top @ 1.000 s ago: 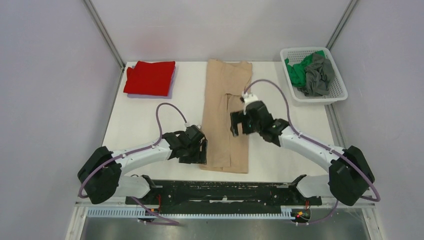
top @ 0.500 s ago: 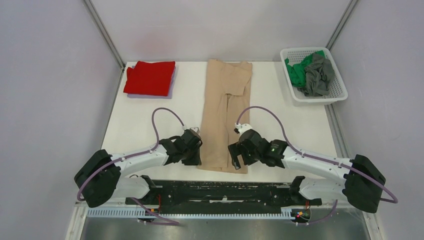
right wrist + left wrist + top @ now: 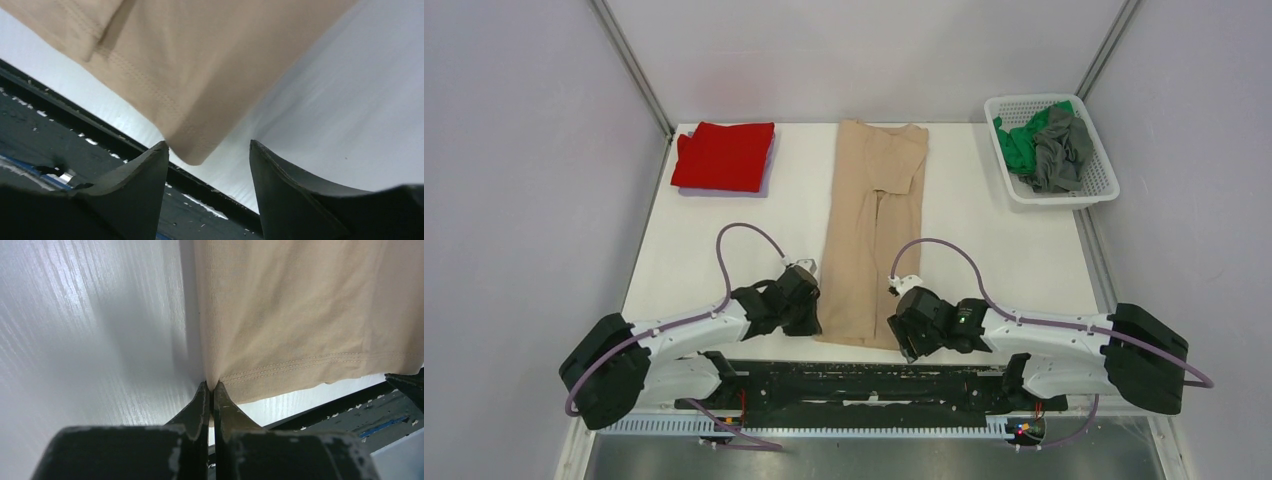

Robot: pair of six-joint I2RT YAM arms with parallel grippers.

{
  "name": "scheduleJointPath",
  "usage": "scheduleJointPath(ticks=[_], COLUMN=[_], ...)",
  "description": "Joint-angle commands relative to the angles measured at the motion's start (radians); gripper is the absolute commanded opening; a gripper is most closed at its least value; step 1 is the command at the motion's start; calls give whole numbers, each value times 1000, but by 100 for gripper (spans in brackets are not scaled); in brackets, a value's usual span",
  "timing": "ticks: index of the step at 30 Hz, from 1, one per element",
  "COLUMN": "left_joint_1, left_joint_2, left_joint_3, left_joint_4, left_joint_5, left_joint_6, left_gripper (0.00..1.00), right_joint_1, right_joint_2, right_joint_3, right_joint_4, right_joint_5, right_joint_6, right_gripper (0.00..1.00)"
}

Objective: Fold and stack the t-shirts
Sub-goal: Grab the bottom of the folded rectangular tshirt with both arms

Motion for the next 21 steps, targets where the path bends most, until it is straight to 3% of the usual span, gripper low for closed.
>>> scheduleJointPath(ticks=[1,4,8,14,17,21], left_joint_1=[0,0,0,-8,-10,-10], left_joint_2=[-39,-60,-96,-243,-342,-416], left_joint_3=[-28,-40,-62,-118,-160,-116], left_joint_4=[-32,-28,-35,-96,-82,-117], left_joint_5=[11,44,61,138,219,180], left_joint_6=[-45,-55,-85,-152,-184,-187], left_gripper=[2,2,2,2,2,2], right_joint_1=[12,13,20,86,110,107], right_joint_2=[18,20,13,-52,-64,-75], right_joint_3=[-33,-59,-72,-74,-68,-9], right_joint_4=[58,90,85,26,23,10], right_joint_5=[4,5,-9,-86,-98,2], right_joint_6=[18,23,31,73,102,95], right_gripper=[60,47,23,0,0,0])
